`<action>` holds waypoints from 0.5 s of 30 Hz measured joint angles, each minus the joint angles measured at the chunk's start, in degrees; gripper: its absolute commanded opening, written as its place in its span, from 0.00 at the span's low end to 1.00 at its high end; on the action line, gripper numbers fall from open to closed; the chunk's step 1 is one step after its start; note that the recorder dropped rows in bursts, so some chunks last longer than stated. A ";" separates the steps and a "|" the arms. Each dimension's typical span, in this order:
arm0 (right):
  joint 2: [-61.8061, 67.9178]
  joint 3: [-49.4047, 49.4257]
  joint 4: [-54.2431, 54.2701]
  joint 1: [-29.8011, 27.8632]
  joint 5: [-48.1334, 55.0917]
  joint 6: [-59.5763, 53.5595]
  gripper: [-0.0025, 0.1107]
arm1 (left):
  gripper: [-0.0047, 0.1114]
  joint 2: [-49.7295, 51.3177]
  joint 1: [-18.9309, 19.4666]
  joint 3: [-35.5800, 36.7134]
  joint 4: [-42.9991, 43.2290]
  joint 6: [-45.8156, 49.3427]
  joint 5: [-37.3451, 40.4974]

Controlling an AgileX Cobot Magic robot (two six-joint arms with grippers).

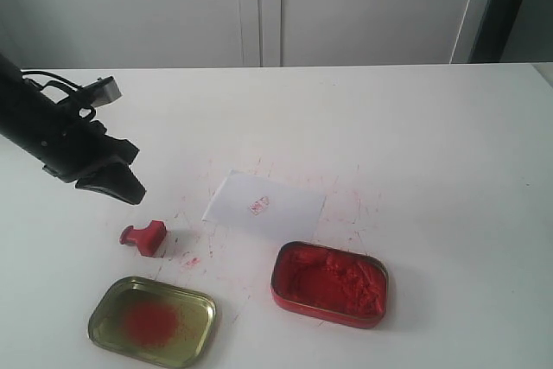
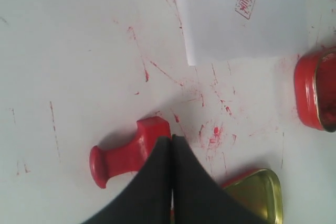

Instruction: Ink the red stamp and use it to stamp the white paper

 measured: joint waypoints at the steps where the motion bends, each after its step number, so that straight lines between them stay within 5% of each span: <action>1: 0.00 0.00 0.00 0.00 0.00 0.00 0.02 | 0.04 -0.18 0.00 0.00 0.63 -1.30 0.00; 15: 0.00 0.00 0.00 0.00 0.00 0.09 0.02 | 0.04 -9.47 0.00 0.00 27.05 -26.56 0.35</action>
